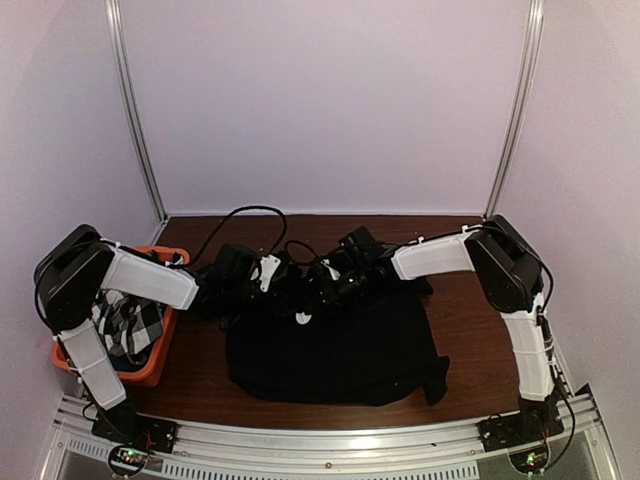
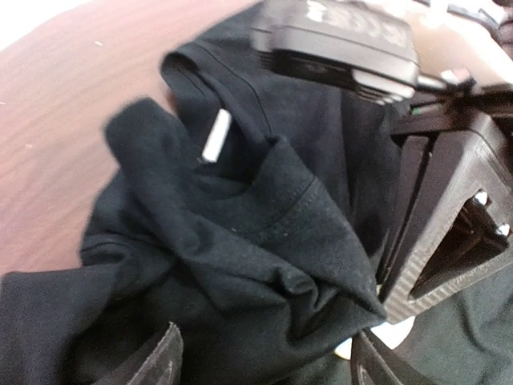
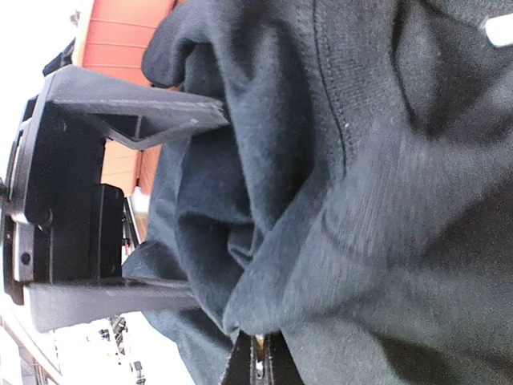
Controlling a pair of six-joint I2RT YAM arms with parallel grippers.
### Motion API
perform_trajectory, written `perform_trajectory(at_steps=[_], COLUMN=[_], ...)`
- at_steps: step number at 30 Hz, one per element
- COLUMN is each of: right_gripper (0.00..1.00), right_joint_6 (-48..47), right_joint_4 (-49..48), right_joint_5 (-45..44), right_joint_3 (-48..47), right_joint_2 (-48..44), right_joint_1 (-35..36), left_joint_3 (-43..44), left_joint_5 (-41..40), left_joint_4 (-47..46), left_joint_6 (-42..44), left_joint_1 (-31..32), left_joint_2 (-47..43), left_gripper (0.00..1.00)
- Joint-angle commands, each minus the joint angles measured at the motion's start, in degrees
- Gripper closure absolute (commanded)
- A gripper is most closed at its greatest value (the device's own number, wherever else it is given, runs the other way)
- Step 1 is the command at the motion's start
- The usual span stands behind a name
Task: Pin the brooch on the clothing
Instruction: Cross the brooch on the flattened clothing.
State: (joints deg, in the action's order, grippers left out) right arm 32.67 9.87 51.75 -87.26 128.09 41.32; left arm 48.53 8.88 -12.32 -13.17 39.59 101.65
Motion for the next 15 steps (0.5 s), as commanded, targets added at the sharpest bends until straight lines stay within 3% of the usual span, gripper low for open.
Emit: perform_trajectory(at_steps=[1,8,15], right_gripper=[1.0,1.0,1.0], right_joint_6=[-0.3,-0.8,-5.5], right_joint_4=[-1.9,-0.8,3.4], right_joint_5=[1.2,1.3,2.4], right_joint_3=[1.6,1.7,0.9], right_joint_2=[-3.8,-4.6,-5.7], right_joint_1=[-1.0,-1.5,-1.8], left_joint_3=[-0.4,-1.2,-4.4], left_joint_5=[-7.5,-9.2,3.4], left_joint_4=[-1.4,-2.5,-4.8], left_joint_6=[-3.7,-3.9,3.5], left_joint_1=[0.1,0.1,0.1], left_joint_2=[-3.7,-6.2,-11.3], left_gripper=[0.26,0.17,0.15])
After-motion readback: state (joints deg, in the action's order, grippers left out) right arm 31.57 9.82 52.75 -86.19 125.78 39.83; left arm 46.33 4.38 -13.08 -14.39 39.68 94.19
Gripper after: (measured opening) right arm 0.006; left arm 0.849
